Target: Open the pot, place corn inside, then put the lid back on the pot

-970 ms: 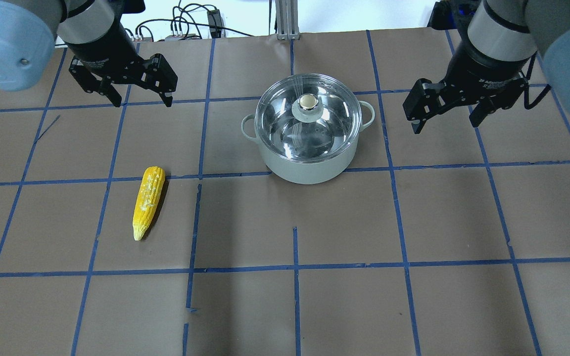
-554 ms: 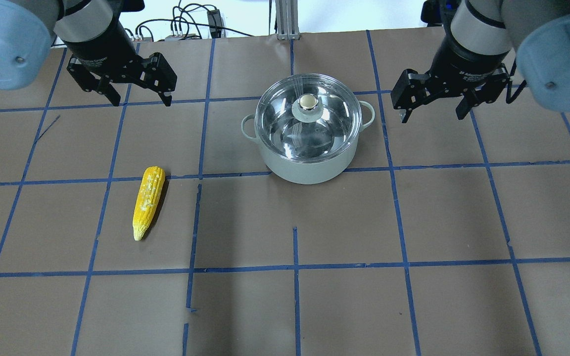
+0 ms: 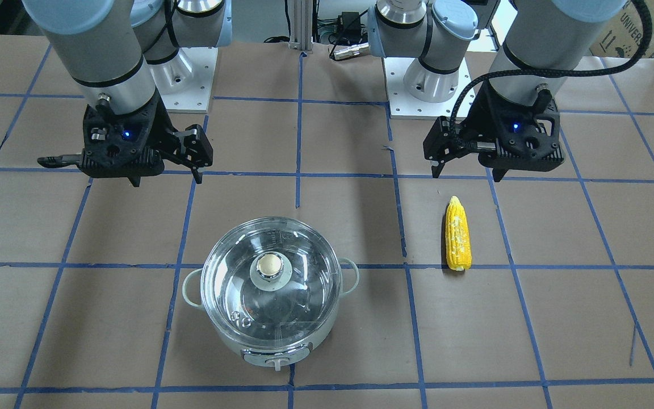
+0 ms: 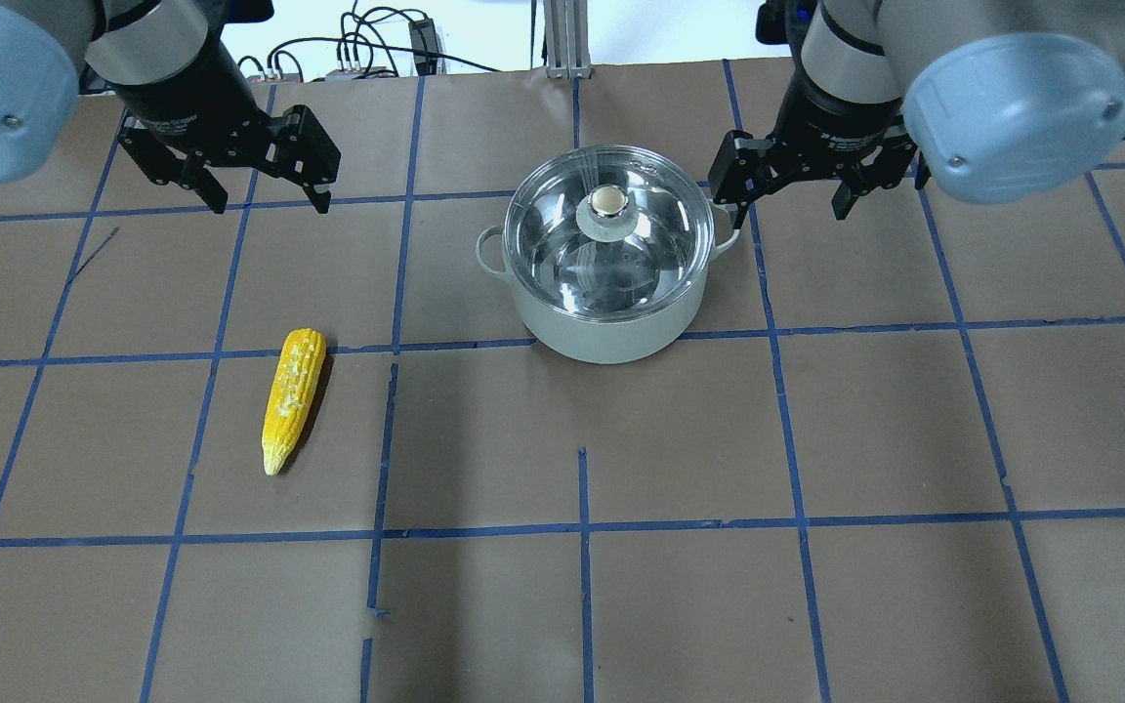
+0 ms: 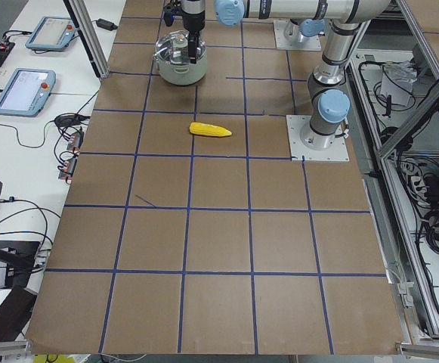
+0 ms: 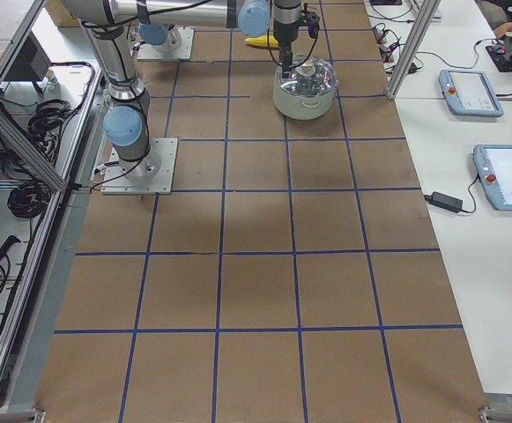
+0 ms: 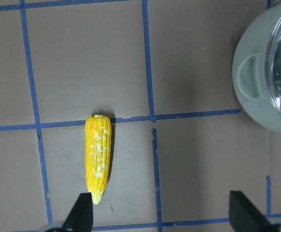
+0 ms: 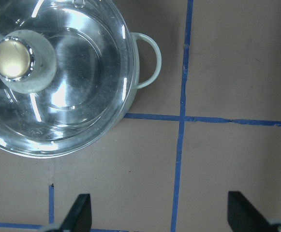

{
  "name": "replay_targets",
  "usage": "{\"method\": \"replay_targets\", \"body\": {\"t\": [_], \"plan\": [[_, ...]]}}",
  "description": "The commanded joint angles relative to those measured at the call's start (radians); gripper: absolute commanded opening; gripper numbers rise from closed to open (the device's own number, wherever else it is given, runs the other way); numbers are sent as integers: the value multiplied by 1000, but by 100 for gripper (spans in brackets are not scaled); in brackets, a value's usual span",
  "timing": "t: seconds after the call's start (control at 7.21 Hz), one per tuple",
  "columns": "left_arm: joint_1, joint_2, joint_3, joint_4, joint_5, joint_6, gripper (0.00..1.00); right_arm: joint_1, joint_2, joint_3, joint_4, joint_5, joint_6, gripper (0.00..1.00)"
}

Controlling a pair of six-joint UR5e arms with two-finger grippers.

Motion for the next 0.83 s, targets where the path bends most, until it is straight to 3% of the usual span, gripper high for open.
{"method": "replay_targets", "body": {"t": [0.0, 0.69], "plan": [[1, 3, 2, 0, 1, 0, 100, 67, 86, -81, -11, -6, 73, 99], [1, 3, 5, -1, 0, -1, 100, 170, 203, -96, -177, -37, 197, 99]]}}
